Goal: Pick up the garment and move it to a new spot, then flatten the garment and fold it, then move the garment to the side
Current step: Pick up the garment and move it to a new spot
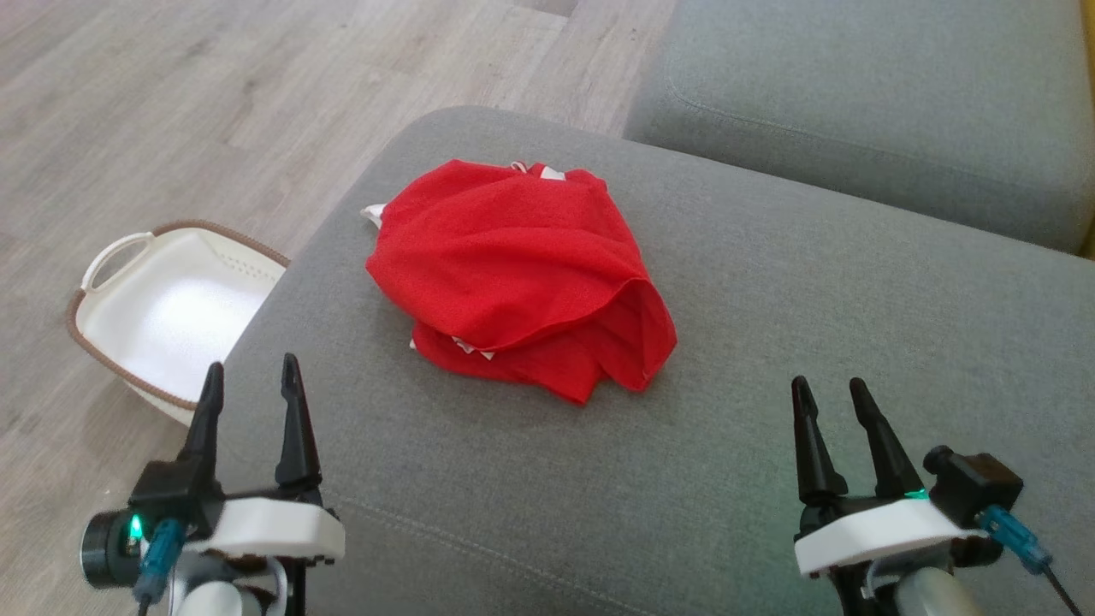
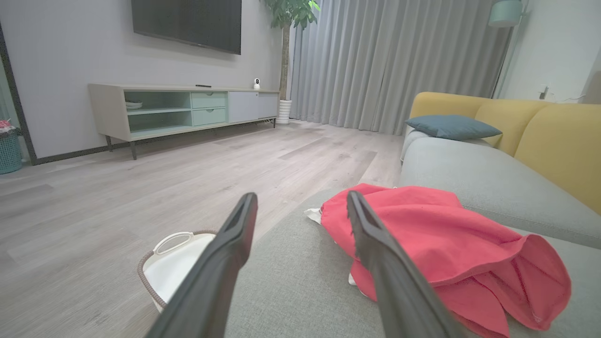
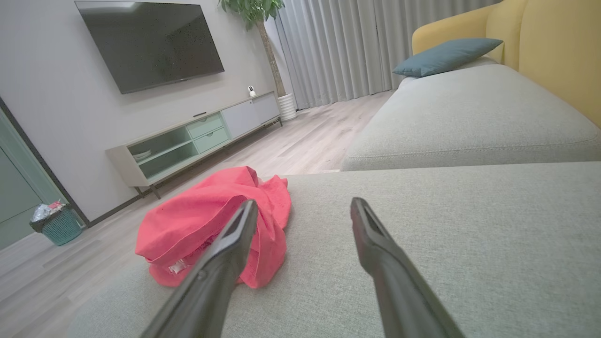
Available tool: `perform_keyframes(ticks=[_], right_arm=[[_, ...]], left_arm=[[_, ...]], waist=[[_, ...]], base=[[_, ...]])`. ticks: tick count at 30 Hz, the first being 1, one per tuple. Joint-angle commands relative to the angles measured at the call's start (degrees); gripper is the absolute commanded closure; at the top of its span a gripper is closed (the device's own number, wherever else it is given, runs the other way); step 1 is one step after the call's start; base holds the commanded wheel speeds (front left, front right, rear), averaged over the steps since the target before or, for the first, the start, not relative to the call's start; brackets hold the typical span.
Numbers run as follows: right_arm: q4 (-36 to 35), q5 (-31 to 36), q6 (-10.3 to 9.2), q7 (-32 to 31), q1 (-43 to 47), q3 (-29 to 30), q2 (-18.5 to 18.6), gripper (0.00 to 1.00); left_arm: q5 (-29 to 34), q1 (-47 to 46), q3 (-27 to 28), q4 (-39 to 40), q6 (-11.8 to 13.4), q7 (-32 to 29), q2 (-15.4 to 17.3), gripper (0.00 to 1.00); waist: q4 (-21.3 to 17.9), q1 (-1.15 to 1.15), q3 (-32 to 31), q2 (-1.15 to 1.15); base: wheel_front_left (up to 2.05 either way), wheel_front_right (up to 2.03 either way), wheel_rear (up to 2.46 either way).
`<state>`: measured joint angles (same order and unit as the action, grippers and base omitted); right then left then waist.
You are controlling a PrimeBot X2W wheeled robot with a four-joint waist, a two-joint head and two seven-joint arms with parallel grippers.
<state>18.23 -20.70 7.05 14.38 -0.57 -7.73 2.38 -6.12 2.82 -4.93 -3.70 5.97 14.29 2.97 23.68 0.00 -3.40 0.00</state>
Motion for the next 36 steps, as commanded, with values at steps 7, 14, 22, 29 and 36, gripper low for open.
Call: perform_keyframes(ticks=[7,14,22,29,36], right_arm=[[-3.18,1.12,0.44,0.62,-3.08,0.43,0.5,0.0],[-5.33,4.11,0.44,0.62,-5.52,4.9,0.5,0.0],[-7.89,7.08,0.44,0.62,-8.07,8.84,0.5,0.0],[-9.34,7.6,0.44,0.62,-9.65,8.67,0.5,0.0],[-9.82,7.51,0.44,0.62,-10.48,8.28,0.5,0.0]], left_arm=[[0.47,-8.32,2.83,-1.42,-3.45,0.71,1.65,0.0],[-0.43,-21.4,1.26,-12.88,-9.35,-3.26,5.7,0.0],[-3.48,-37.53,-4.43,-27.26,-13.21,-15.21,10.83,0.0],[-9.2,-45.63,-14.78,-35.53,-13.43,-20.69,15.06,0.0],[-14.0,-49.69,-21.0,-40.51,-13.45,-21.33,17.64,0.0]], waist=[[-3.02,0.0,3.63,0.0],[-7.83,0.0,10.13,0.0],[-12.66,0.0,16.68,0.0],[-14.83,0.0,21.13,0.0],[-16.31,0.0,23.4,0.0]], base=[[0.0,0.0,0.0],[0.0,0.0,0.0],[0.0,0.0,0.0],[0.0,0.0,0.0],[0.0,0.0,0.0]])
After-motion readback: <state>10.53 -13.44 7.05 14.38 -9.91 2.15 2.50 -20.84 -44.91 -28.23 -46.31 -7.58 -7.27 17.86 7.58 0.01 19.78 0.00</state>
